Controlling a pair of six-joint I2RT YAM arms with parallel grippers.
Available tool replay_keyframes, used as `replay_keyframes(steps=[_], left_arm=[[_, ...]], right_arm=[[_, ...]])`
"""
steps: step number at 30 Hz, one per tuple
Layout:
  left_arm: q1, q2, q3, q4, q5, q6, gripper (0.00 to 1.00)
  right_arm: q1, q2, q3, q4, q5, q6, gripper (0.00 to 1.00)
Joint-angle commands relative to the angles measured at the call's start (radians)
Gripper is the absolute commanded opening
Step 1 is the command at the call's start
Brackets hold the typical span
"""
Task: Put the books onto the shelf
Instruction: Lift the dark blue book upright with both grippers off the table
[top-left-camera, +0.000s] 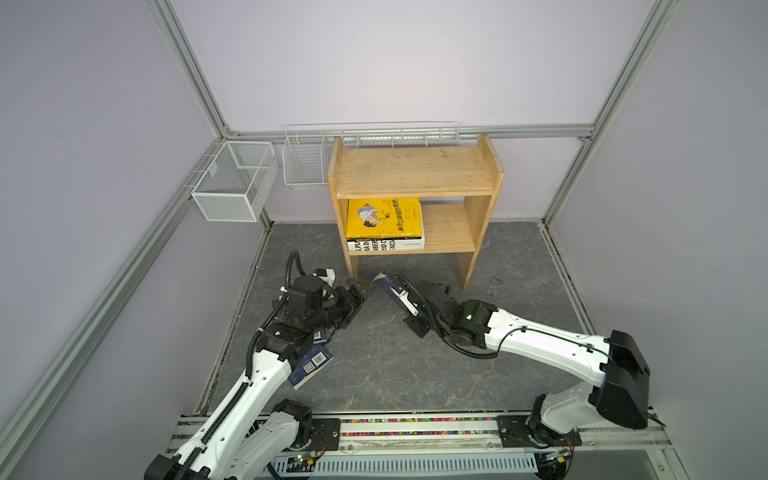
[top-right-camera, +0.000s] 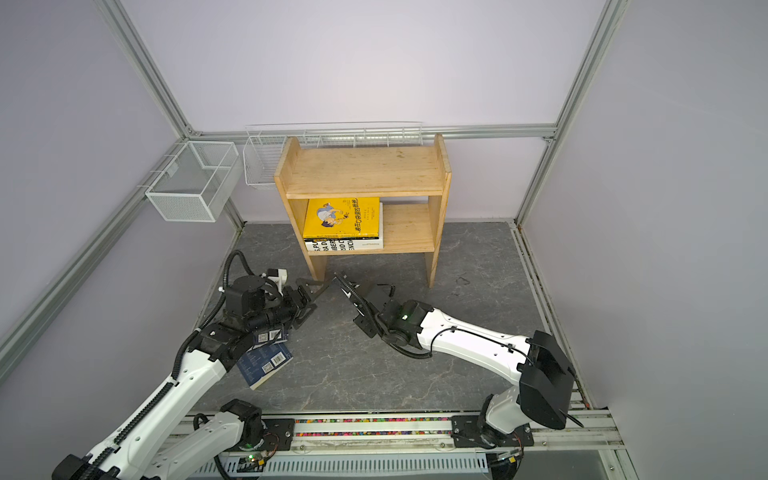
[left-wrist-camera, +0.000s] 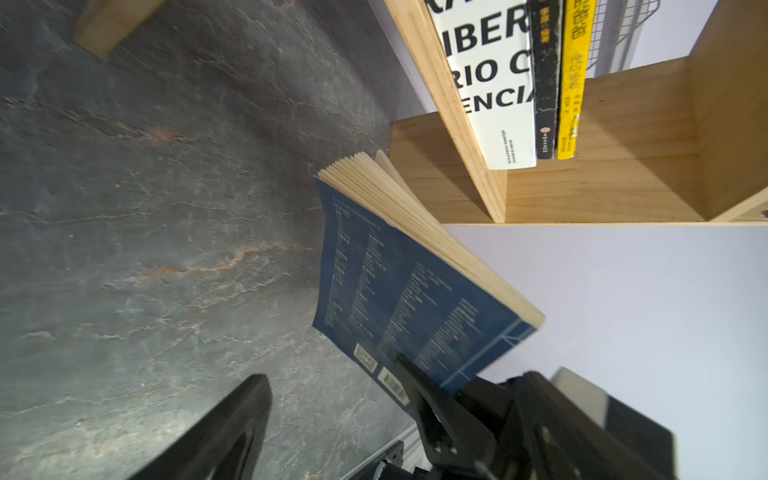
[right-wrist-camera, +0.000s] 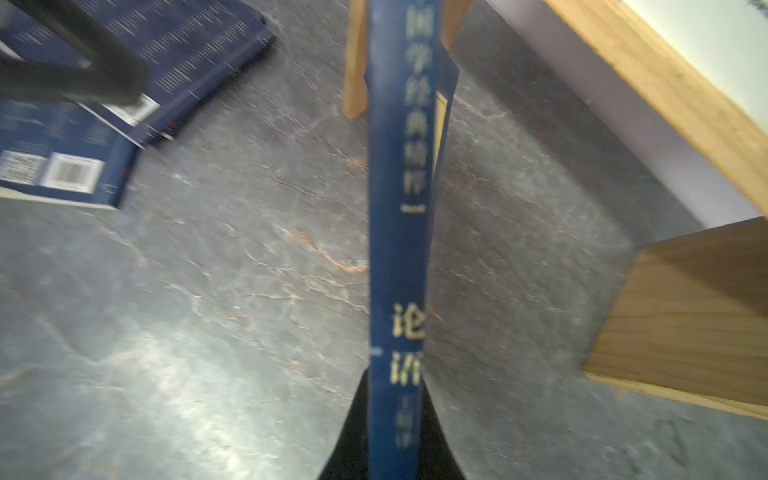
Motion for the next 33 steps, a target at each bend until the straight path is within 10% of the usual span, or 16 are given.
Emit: replay_keyframes(steps=[1, 18, 28, 33], left_arm=[[0.002, 0.018, 0.015, 0.046, 0.066, -0.053, 0.94], [0.060, 0.162, -0.024, 0.033, 0.191, -0.054, 0.73], [0.089, 0.196, -0.004, -0.088, 0.167, 0.074, 0.24], [0.108, 0.179, -0.009, -0.084, 0.171, 0.088, 0.00]], right_arm=[[0.027, -0.001, -0.024, 0.040, 0.149, -0.161, 0.07], [0.182, 0.100, -0.042, 0.204, 0.341, -0.400, 0.07], [0.250, 0.154, -0.053, 0.327, 0.385, -0.505, 0.10], [0.275, 0.166, -0.057, 0.351, 0.403, -0.486, 0.33]])
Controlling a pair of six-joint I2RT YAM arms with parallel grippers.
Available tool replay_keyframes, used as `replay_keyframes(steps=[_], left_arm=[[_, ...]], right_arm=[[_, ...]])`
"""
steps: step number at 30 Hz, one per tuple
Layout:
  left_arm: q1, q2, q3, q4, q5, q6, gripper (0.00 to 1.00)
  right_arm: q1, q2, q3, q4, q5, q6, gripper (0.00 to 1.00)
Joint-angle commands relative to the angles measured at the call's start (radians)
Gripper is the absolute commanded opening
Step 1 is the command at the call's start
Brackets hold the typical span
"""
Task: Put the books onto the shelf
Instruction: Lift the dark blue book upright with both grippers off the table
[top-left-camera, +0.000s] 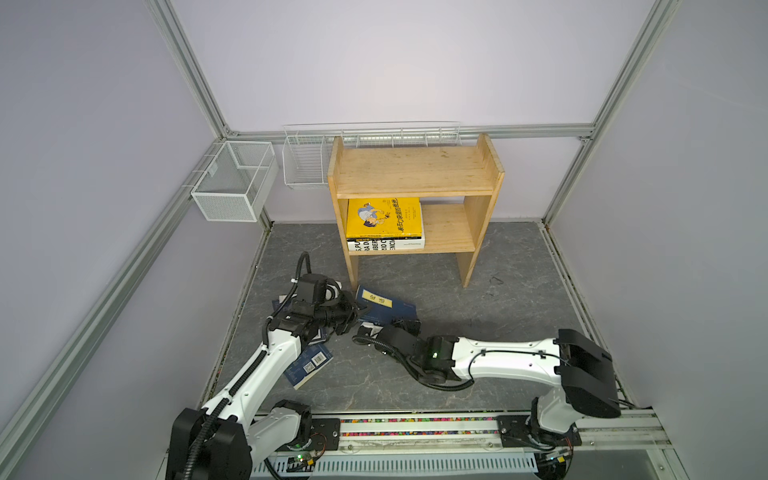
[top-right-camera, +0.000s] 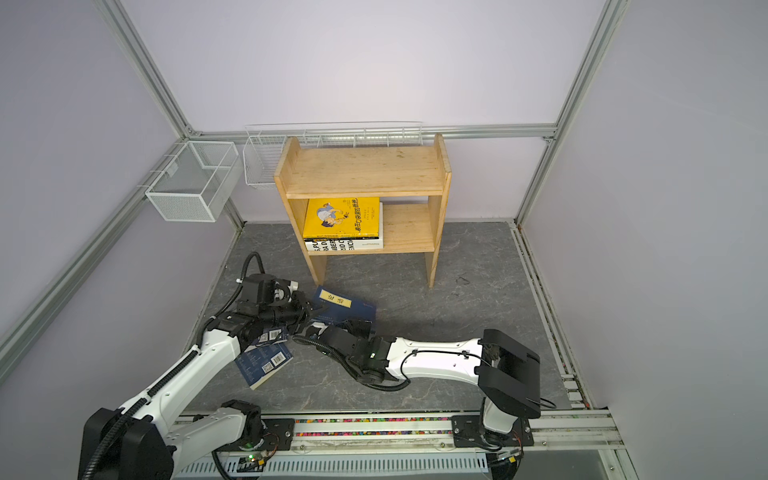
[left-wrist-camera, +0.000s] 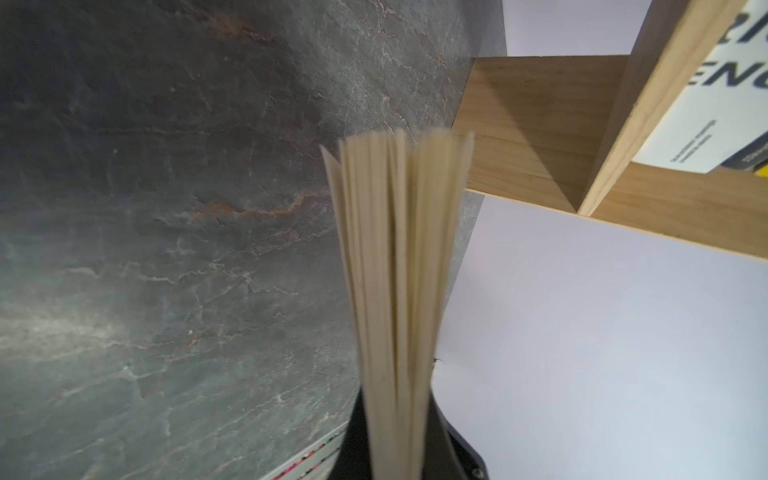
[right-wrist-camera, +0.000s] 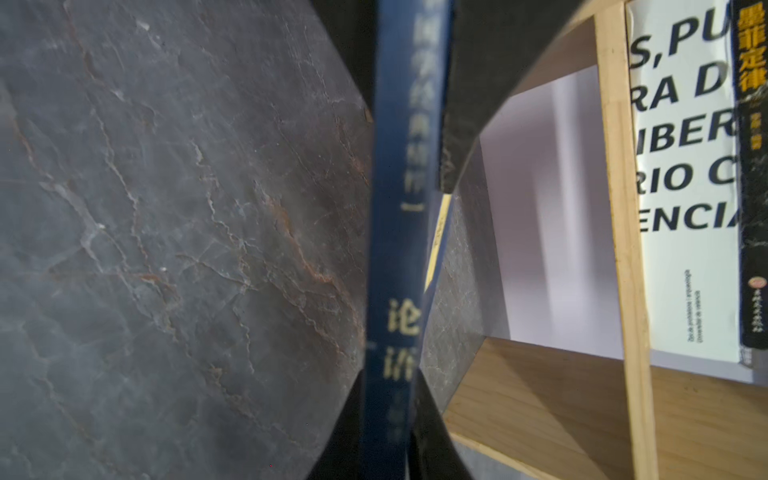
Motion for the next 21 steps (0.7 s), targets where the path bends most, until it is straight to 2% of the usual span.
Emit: replay_keyframes(steps=[1, 2, 4, 6, 9, 11, 16, 21], left_arm=[[0.015, -0.016, 0.023, -0.025, -0.013, 0.050, 0.00], [0.019, -0.024, 0.022, -0.013, -0.014, 0.054, 0.00], [0.021, -0.048, 0.022, 0.009, -0.020, 0.066, 0.00], [0.023, -0.084, 0.034, 0.002, -0.039, 0.105, 0.00], [0.028, -0.140, 0.080, -0.072, -0.072, 0.200, 0.00], [0.028, -0.181, 0.123, -0.127, -0.091, 0.276, 0.00], [0.028, -0.328, 0.240, -0.194, -0.123, 0.451, 0.00], [0.027, -0.433, 0.334, -0.077, -0.148, 0.488, 0.00]], right_arm=[[0.024, -0.009, 0.002, 0.095, 0.025, 0.005, 0.41], [0.024, -0.014, 0.005, 0.082, 0.021, 0.031, 0.50], [0.022, -0.041, 0.005, 0.064, -0.001, 0.081, 0.60], [0.010, -0.100, -0.006, 0.058, -0.039, 0.158, 0.79], [-0.036, -0.212, -0.024, 0.034, -0.156, 0.287, 0.96], [-0.080, -0.292, -0.035, 0.023, -0.248, 0.370, 1.00], [-0.224, -0.487, -0.070, 0.063, -0.451, 0.577, 0.89], [-0.384, -0.584, -0.069, 0.146, -0.682, 0.798, 0.89]])
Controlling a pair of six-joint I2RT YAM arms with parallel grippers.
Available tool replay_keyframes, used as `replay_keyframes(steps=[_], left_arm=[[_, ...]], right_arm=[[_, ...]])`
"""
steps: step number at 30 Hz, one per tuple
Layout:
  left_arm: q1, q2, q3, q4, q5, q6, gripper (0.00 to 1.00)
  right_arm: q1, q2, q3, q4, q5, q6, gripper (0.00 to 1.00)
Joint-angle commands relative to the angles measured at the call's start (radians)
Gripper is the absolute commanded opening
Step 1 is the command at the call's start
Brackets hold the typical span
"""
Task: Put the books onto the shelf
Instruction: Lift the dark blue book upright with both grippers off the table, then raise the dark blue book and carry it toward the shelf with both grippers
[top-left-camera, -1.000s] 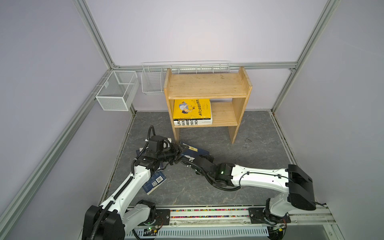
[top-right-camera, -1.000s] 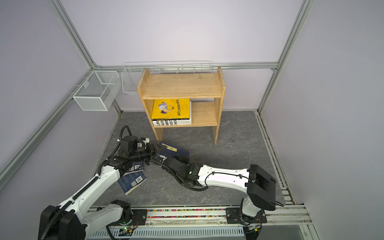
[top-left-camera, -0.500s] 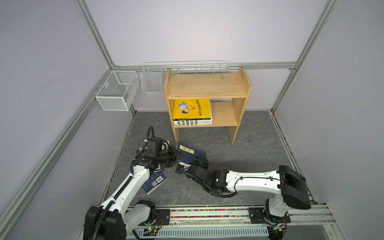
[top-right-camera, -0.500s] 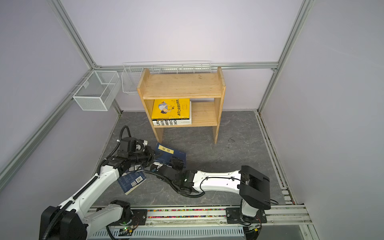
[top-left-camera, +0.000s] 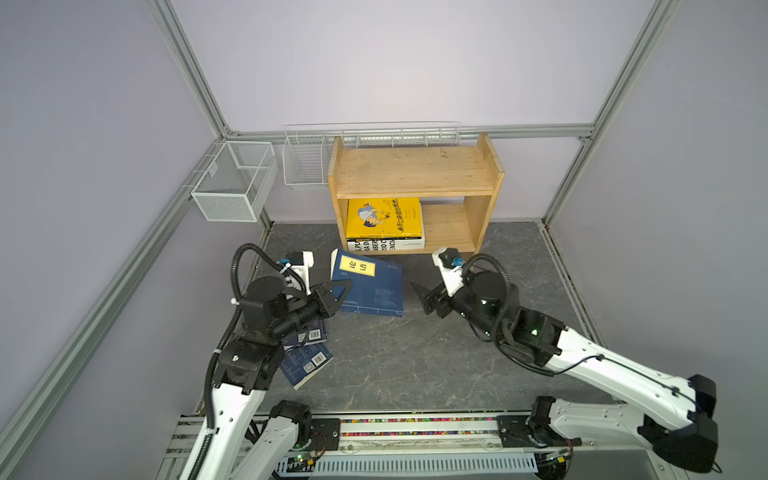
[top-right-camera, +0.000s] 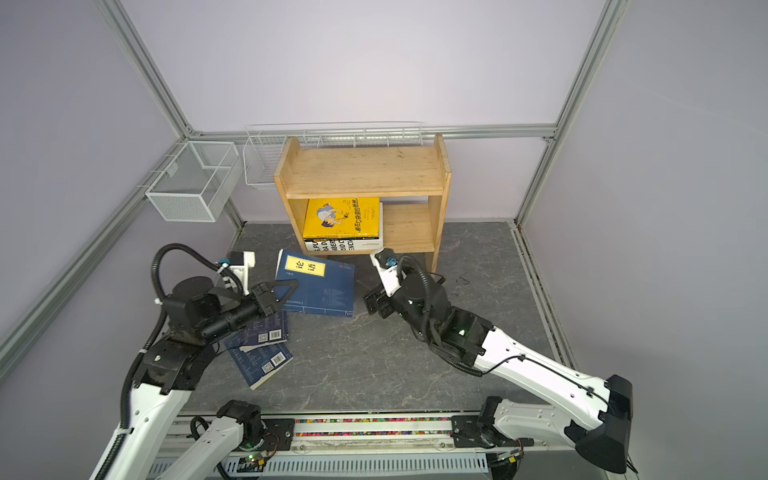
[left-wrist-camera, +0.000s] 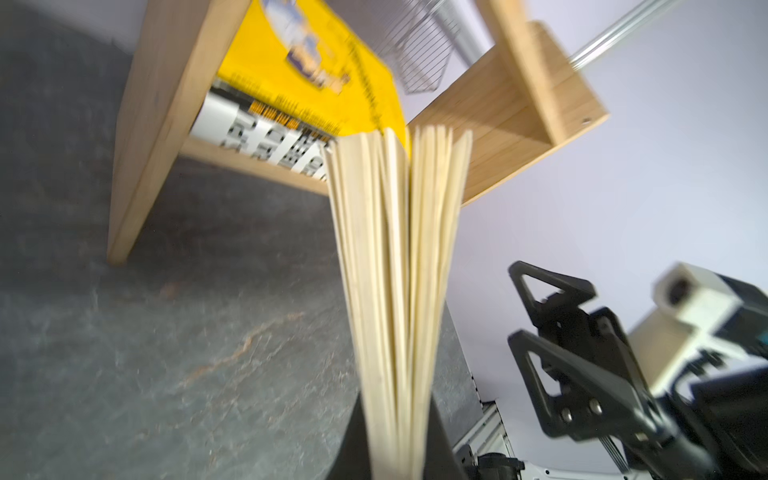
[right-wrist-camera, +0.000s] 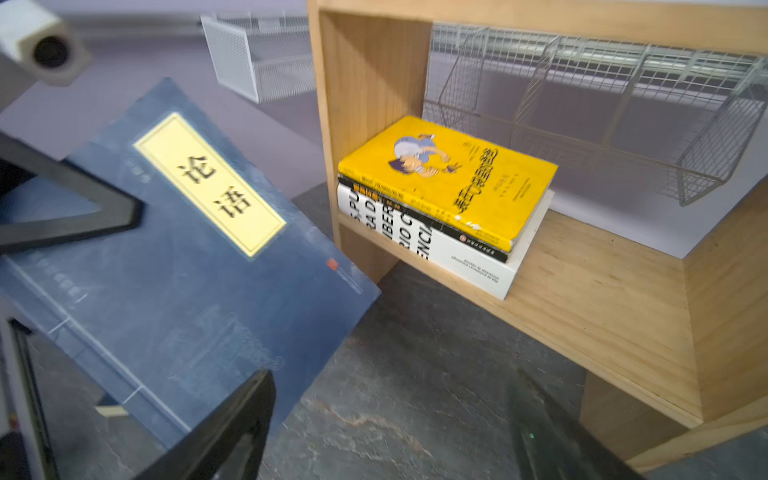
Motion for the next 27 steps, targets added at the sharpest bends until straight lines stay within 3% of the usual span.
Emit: replay_keyframes(steps=[1, 7, 10, 17, 27], left_arm=[[0.006, -0.033, 0.075, 0.119, -0.011, 0.076, 0.00], [0.005, -0.001, 0.159, 0.384, 0.027, 0.065, 0.00], [0.005, 0.040, 0.170, 0.496, 0.068, 0.026, 0.00], [0.005, 0.109, 0.164, 0.622, 0.106, -0.034, 0.00], [0.007, 0.146, 0.300, 0.443, 0.063, 0.087, 0.00]], right_arm=[[-0.087, -0.020, -0.013, 0.073, -0.251, 0.239, 0.89], [-0.235, 0.050, 0.007, 0.263, -0.676, 0.557, 0.89], [-0.257, 0.115, -0.005, 0.429, -0.797, 0.689, 0.89], [-0.258, 0.172, -0.038, 0.713, -0.877, 0.818, 0.90], [-0.278, 0.042, -0.085, 0.671, -0.924, 0.727, 0.89]])
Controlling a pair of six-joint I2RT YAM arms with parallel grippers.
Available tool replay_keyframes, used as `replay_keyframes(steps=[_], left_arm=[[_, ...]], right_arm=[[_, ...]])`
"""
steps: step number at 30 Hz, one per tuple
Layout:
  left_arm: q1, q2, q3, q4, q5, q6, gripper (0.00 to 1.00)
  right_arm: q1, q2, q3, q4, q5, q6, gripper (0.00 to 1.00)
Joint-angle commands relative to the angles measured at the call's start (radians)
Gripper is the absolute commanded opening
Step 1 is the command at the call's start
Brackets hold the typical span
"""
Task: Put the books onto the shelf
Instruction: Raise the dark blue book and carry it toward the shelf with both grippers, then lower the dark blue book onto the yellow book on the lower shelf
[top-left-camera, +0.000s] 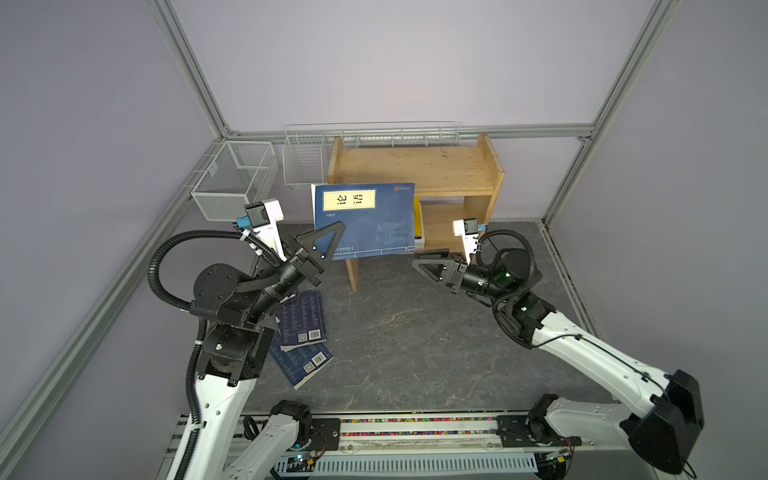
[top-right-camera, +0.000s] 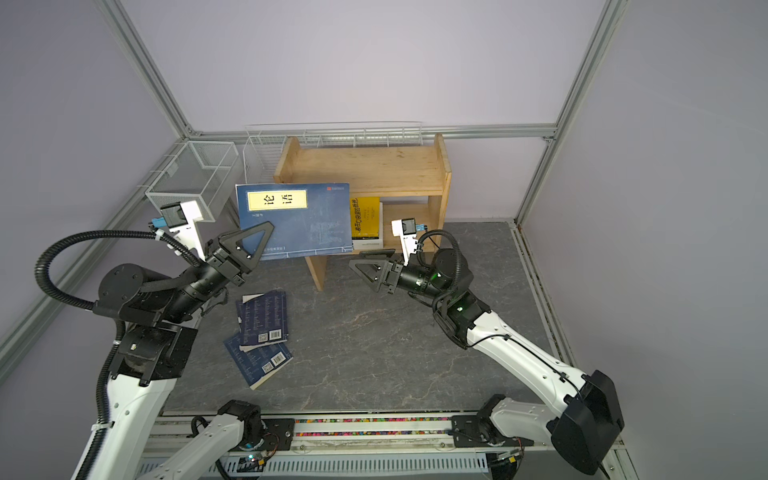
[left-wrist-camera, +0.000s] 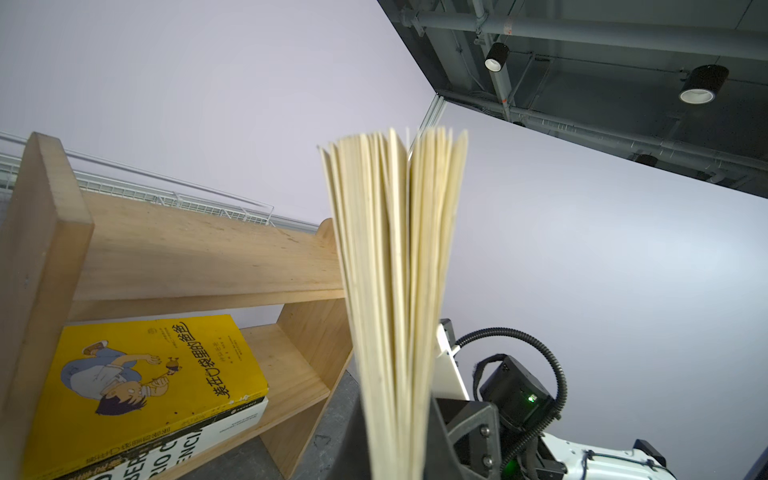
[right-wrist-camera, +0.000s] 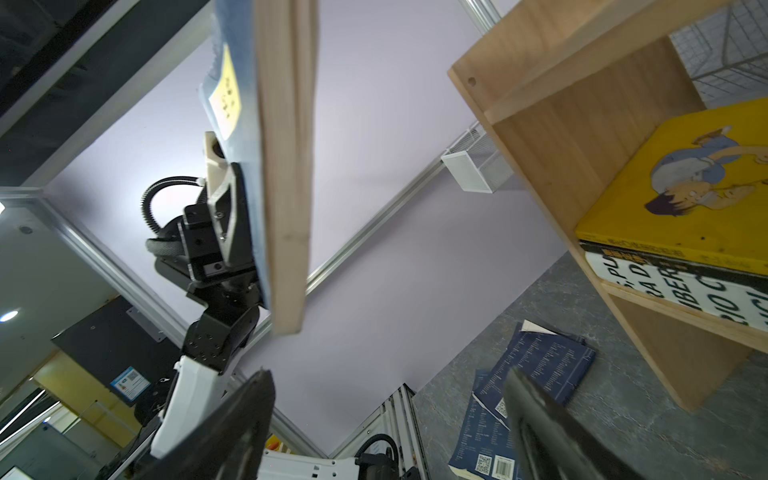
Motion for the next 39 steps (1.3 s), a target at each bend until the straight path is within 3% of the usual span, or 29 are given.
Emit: replay_keyframes(steps=[1, 10, 15, 17, 22, 24, 35, 39], left_arm=[[0.006, 0.014, 0.060, -0.022, -0.007, 0.054, 0.00], [0.006, 0.066, 0.054, 0.073, 0.170, -0.005, 0.00], [0.005, 0.077, 0.052, 0.115, 0.229, -0.019, 0.00], [0.006, 0.083, 0.048, 0.130, 0.238, -0.028, 0.00], [0.006, 0.100, 0.039, 0.165, 0.250, -0.050, 0.00], [0.005, 0.105, 0.034, 0.182, 0.255, -0.062, 0.00], [0.005, 0.106, -0.007, 0.267, 0.206, -0.122, 0.00], [0.006, 0.110, -0.026, 0.311, 0.177, -0.150, 0.00]], right_arm=[[-0.007, -0.056, -0.008, 0.065, -0.066, -0.027, 0.89], [-0.010, 0.003, 0.081, 0.034, -0.130, -0.028, 0.89], [-0.013, 0.044, 0.098, 0.082, -0.151, 0.011, 0.99], [-0.013, 0.051, 0.100, 0.101, -0.158, 0.026, 0.90], [-0.017, 0.057, 0.094, 0.129, -0.153, 0.053, 0.56], [-0.019, 0.057, 0.088, 0.147, -0.146, 0.062, 0.48], [-0.024, 0.098, 0.071, 0.309, -0.133, 0.169, 0.26], [-0.025, 0.130, 0.067, 0.351, -0.128, 0.213, 0.23]])
